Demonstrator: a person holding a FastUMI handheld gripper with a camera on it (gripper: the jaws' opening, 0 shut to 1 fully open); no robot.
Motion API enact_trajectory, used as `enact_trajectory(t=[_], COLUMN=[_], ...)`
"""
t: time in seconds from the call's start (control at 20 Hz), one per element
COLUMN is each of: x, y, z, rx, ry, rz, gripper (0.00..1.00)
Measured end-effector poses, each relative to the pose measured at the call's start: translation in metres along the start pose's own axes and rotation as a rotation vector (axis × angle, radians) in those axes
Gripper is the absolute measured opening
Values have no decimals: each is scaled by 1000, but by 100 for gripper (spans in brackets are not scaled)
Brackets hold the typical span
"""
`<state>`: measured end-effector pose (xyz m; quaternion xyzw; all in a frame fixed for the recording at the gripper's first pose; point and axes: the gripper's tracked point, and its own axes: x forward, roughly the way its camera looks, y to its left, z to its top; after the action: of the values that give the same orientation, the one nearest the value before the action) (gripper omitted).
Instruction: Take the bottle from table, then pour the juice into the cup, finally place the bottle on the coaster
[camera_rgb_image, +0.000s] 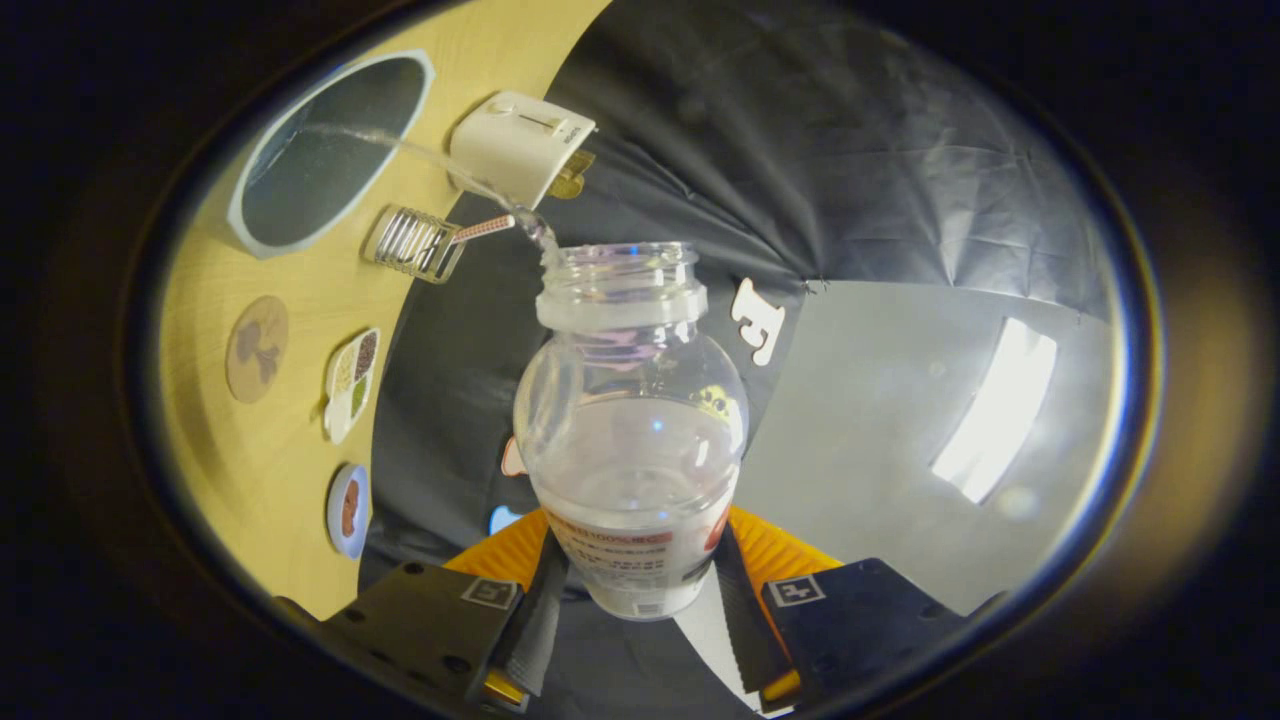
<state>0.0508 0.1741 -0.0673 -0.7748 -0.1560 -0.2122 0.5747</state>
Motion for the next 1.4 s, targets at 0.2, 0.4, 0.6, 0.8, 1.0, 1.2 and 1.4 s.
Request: enact_trajectory(t=[0.2, 0.4, 0.6, 0.8, 1.0, 1.2, 1.4], x=[2, 3, 2, -8, -26, -44, -56], y=[-2, -3, 1, 42, 85, 116, 125], z=[2, 3, 2, -5, 1, 16, 26], rx=[-15, -16, 14, 202, 475, 761, 1006], ry=[-7, -12, -4, 62, 132, 214, 279], rz=[-16, -21, 3, 179, 401, 602, 731], gripper=[76, 76, 76, 76, 76, 76, 76])
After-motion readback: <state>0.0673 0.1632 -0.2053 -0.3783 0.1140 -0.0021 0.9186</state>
